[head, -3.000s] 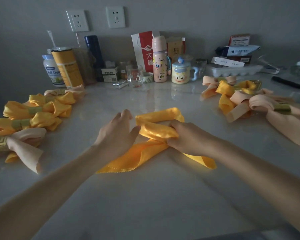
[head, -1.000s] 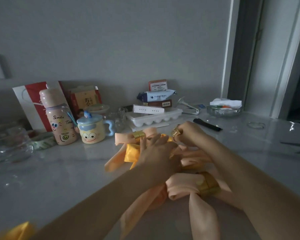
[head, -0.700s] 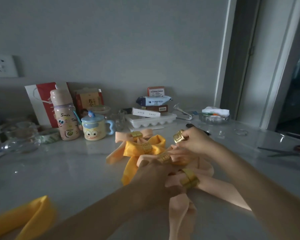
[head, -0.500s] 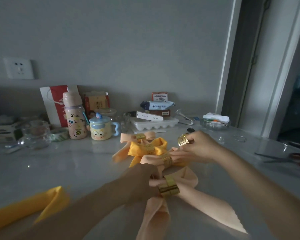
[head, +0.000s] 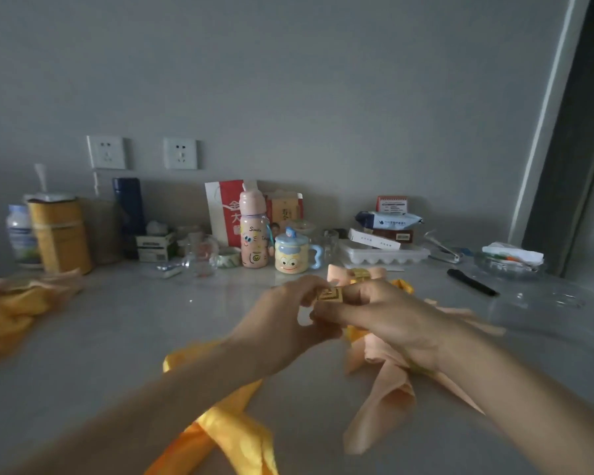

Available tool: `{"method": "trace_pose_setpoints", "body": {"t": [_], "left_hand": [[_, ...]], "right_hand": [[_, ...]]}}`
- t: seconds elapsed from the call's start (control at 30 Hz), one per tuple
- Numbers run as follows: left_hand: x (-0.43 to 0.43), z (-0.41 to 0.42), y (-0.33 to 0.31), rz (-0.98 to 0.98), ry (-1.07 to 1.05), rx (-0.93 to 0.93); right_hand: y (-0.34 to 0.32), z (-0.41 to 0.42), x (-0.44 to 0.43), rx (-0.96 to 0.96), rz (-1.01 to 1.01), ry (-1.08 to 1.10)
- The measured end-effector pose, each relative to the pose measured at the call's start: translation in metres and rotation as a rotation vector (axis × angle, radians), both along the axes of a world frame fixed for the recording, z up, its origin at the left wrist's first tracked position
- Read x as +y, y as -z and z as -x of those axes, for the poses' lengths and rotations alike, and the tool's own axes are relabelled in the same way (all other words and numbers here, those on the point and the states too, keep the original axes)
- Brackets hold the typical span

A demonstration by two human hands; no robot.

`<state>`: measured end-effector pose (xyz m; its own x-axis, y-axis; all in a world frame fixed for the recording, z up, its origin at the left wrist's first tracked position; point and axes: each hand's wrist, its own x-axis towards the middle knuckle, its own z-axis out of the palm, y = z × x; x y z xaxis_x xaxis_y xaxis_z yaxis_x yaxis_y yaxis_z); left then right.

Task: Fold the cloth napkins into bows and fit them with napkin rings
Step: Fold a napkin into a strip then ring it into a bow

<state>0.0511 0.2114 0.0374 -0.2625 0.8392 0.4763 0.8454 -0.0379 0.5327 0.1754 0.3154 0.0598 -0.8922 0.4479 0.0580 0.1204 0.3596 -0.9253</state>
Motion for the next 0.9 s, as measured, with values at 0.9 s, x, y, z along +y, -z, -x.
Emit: {"method": "trace_pose_setpoints", "body": {"t": [0.9], "left_hand": [[-0.110, 0.012, 0.071, 0.310, 0.048, 0.465]], "right_hand": [[0.054, -0.006, -0.098, -0.204, -0.262, 0.168]]}}
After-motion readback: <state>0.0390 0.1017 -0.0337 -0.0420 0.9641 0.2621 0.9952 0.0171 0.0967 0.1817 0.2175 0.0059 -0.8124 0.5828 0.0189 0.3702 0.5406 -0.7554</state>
